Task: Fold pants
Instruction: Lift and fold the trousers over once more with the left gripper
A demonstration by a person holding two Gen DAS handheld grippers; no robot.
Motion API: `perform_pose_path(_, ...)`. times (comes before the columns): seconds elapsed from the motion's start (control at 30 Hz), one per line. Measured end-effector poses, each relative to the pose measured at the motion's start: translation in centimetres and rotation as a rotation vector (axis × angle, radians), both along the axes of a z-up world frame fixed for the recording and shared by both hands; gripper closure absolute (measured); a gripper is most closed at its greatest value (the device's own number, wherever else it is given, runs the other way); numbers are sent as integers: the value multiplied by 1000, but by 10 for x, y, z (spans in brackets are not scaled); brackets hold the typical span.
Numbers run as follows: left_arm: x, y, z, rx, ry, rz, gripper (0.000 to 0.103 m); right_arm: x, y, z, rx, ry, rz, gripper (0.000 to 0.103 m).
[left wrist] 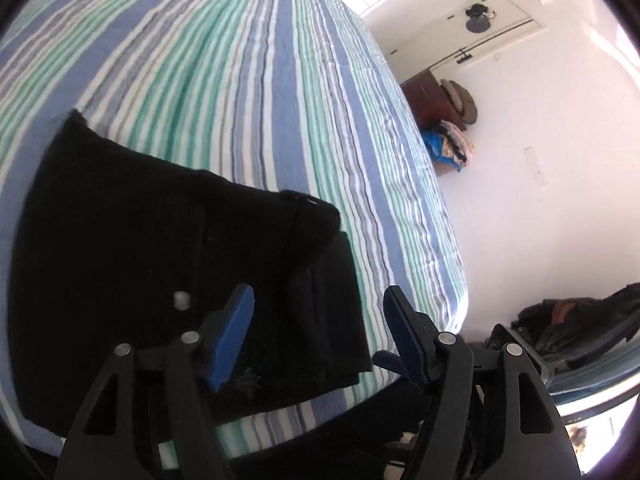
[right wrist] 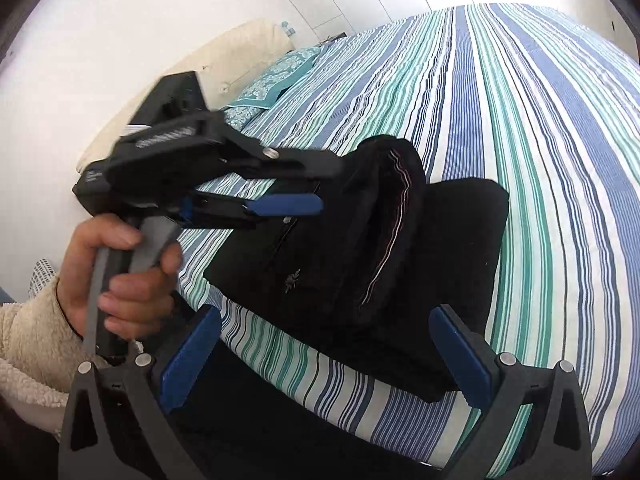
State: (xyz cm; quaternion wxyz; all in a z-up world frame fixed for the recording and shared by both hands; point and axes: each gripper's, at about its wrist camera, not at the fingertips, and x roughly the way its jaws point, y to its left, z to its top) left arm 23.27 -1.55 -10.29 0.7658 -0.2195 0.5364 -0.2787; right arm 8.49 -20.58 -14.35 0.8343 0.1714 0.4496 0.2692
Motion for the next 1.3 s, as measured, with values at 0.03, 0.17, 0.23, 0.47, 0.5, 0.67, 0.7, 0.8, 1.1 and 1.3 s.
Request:
perform_pose_path(0.03,-2,17,5,33,-31,40,31,1,1,-4,20,5,5,0)
perform_pose_path(0.17,-21,88,-2,109,-95,215,31,14,9,-22,23,28,-15,0)
perform_pose_path(0.23,-28,110,-20,123,-88,288,31,28,16,-34,6,87,-29,0)
perform_pose_path(0.47,-52,152,-81,145,-20,430,31,70,33,-58,-2,252,-120,73)
perform_pose_path(0.5,-47,157,-83,148,-15,448,31,71,34,-55,-5,257,-122,78)
perform_pose_path(0.67,-53,181,-65,125,-111,521,31,73,23,-13,156,193,-121,82)
perform_pose_path(0.7,-53,183,-63,129,-119,526,31,71,19,-3,169,175,-121,82)
perform_pose_path(0.8,-55,185,-65,116,-124,519,31,63,6,18,164,143,-117,82)
perform_pose_path(1.1,-55,147,-56,219,-187,384,31,36,-52,-20,171,234,-243,82)
perform_pose_path(1.3,-63,93,-48,343,-289,181,31,35,-59,-67,116,292,-279,80)
